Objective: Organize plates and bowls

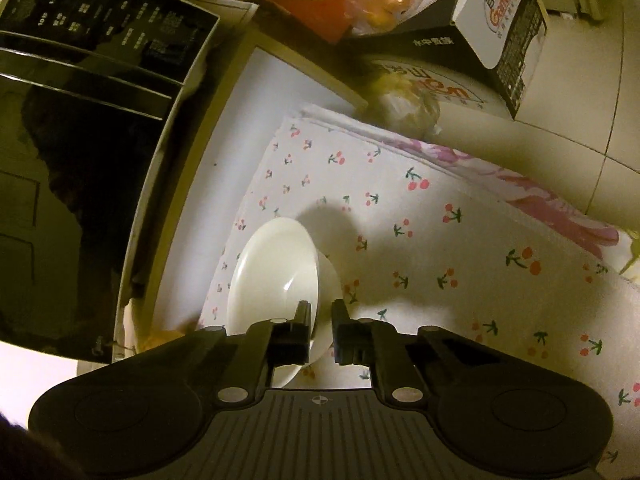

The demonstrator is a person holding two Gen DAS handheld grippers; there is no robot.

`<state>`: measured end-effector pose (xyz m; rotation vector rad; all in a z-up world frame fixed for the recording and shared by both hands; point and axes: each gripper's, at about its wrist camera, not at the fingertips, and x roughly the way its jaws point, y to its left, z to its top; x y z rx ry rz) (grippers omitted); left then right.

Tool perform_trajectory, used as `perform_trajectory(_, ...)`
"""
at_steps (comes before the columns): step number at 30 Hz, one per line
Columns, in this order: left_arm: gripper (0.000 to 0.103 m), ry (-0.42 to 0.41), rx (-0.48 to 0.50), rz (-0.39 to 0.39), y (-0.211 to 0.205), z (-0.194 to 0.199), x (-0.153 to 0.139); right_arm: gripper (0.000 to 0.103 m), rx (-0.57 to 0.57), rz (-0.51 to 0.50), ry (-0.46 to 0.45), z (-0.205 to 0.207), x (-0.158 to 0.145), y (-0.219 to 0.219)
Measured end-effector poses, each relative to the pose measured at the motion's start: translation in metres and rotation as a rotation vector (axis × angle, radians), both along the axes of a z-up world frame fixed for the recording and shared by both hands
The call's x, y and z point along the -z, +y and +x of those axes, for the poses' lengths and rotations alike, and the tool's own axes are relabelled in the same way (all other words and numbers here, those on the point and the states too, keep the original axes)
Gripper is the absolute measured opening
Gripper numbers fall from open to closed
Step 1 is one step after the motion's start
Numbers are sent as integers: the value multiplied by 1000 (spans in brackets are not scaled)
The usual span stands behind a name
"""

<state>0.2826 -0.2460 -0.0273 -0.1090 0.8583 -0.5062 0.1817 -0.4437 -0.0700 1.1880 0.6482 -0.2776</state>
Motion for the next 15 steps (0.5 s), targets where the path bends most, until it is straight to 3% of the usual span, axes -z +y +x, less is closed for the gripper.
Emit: perform_trajectory(15,5,-1,-88,-67,60,-27,-41,12,-122,-61,-39,-4,-50,39)
